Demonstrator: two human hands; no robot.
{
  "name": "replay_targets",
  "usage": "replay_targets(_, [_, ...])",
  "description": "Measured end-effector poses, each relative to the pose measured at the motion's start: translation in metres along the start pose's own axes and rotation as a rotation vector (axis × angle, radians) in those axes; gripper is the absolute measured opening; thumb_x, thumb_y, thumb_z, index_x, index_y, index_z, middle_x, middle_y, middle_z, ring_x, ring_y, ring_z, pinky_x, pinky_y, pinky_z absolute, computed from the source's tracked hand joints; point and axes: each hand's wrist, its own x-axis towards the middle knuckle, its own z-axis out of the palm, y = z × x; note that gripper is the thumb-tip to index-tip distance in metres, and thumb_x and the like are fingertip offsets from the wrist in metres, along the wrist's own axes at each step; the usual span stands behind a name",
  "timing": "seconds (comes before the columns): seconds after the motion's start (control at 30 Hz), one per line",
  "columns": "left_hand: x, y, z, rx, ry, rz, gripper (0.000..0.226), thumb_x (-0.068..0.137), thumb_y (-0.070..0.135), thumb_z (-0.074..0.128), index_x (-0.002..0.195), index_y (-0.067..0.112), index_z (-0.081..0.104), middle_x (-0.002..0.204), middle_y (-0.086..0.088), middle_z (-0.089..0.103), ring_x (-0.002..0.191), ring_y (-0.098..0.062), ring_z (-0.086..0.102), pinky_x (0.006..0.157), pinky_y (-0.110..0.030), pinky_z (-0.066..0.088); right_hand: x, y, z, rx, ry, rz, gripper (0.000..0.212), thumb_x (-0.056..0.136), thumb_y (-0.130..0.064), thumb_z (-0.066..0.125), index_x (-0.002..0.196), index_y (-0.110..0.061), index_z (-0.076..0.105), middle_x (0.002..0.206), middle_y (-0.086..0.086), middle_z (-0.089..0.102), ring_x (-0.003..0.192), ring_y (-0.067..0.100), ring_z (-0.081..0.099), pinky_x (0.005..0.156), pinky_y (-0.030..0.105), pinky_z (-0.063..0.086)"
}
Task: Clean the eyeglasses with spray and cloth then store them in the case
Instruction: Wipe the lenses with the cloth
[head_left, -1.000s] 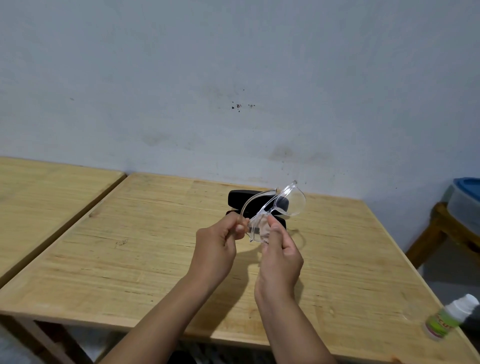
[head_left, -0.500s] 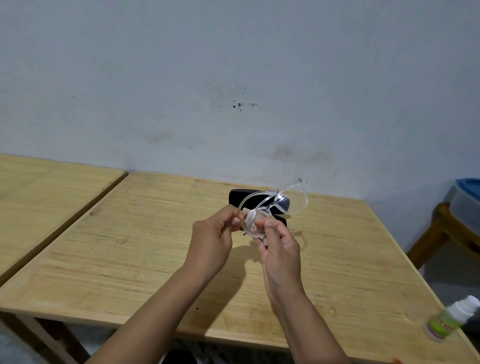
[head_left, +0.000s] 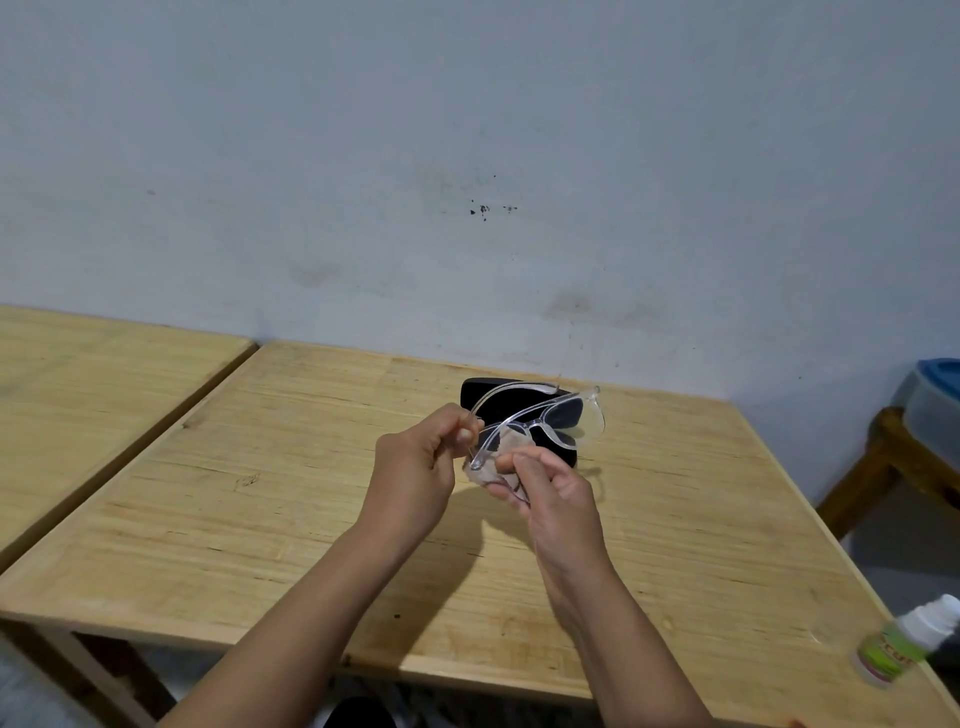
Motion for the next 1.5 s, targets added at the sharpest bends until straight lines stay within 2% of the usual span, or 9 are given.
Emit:
replay_targets(0.2, [-0.003,-0.005,-0.001,0.001,0.02,-0.028,0.056,0.086,-0.011,0.042,0.067,0.042,0.05,0.078,0.004,0.068,0.085,-0.009,0.069,0.076,-0.041,0.057,-0.001,0.003,-0.006,-0.227,0.179,-0.082,0.021,0.089,-0.021,0.057,0.083,-0.035,0.073,0.08,-0.017,0.073,0.071,0.01,0.069,0.068,0.025,0.053])
replay_targets(0.3, [-0.008,-0.002,0.005,0.002,0.019,-0.014,0.044,0.084,-0.011,0.043,0.072,0.03,0.052,0.077,-0.003,0.07,0.084,-0.005,0.069,0.075,-0.04,0.057,-0.003,0.007,0.0,-0.343,0.267,-0.153,0.021,0.09,-0.023,0.055,0.098,-0.035,0.07,0.089,-0.014,0.072,0.059,0.006,0.057,0.062,0.024,0.049])
replay_targets(0.47, [-0.013,0.002,0.014,-0.019,0.029,0.013,0.043,0.085,-0.007,0.045,0.072,0.033,0.05,0.075,0.001,0.069,0.084,-0.004,0.069,0.073,-0.036,0.056,-0.001,0.008,0.008,-0.387,0.297,-0.179,0.03,0.092,-0.015,0.051,0.114,-0.028,0.065,0.112,-0.019,0.056,0.102,0.004,0.06,0.095,0.033,0.049])
replay_targets(0.57, [-0.013,0.002,0.015,-0.021,0.027,0.003,0.043,0.085,-0.01,0.045,0.075,0.031,0.052,0.077,-0.001,0.071,0.084,-0.004,0.069,0.074,-0.031,0.056,0.001,0.008,0.006,-0.36,0.238,-0.142,0.031,0.091,-0.013,0.05,0.112,-0.029,0.066,0.116,-0.014,0.059,0.099,-0.007,0.055,0.099,0.025,0.045])
replay_targets(0.73, [-0.008,0.0,0.006,0.005,0.046,0.006,0.039,0.087,-0.008,0.048,0.08,0.03,0.056,0.083,-0.001,0.074,0.08,-0.004,0.069,0.069,-0.026,0.055,-0.003,0.003,-0.001,-0.365,0.077,-0.086,0.027,0.087,-0.01,0.054,0.097,-0.027,0.073,0.093,-0.024,0.065,0.082,-0.008,0.063,0.078,0.032,0.052])
replay_targets(0.97, [-0.011,-0.011,-0.013,0.009,0.096,-0.034,0.038,0.086,-0.007,0.049,0.076,0.029,0.055,0.084,0.014,0.071,0.081,-0.004,0.069,0.074,-0.03,0.056,-0.002,0.007,0.003,-0.346,-0.023,-0.051,0.023,0.08,-0.006,0.061,0.075,-0.023,0.077,0.083,-0.013,0.075,0.076,0.002,0.065,0.079,0.03,0.054])
replay_targets(1.17, [-0.011,-0.014,-0.035,0.023,0.162,-0.042,0.04,0.084,-0.01,0.049,0.072,0.026,0.058,0.085,0.005,0.073,0.084,0.001,0.068,0.077,-0.026,0.056,0.003,0.003,0.015,-0.369,-0.063,-0.096,0.031,0.076,-0.005,0.061,0.058,-0.027,0.072,0.069,-0.009,0.072,0.073,0.007,0.065,0.072,0.029,0.051])
replay_targets(1.3, [-0.005,-0.019,-0.059,0.031,0.27,-0.071,0.034,0.083,-0.013,0.052,0.078,0.018,0.064,0.081,0.017,0.07,0.082,0.01,0.064,0.076,-0.004,0.046,0.003,0.007,0.011,-0.33,-0.01,-0.02,0.026,0.077,-0.005,0.06,0.06,-0.021,0.073,0.064,-0.009,0.07,0.067,0.007,0.061,0.066,0.023,0.047])
replay_targets(1.5, [-0.012,-0.042,-0.098,0.194,0.325,0.038,0.02,0.081,-0.004,0.064,0.086,0.013,0.073,0.077,0.041,0.062,0.079,0.017,0.061,0.072,-0.001,0.044,-0.005,0.014,0.018,-0.333,-0.031,0.041,0.021,0.085,-0.013,0.059,0.078,-0.025,0.075,0.082,-0.007,0.074,0.068,0.002,0.066,0.073,0.027,0.05])
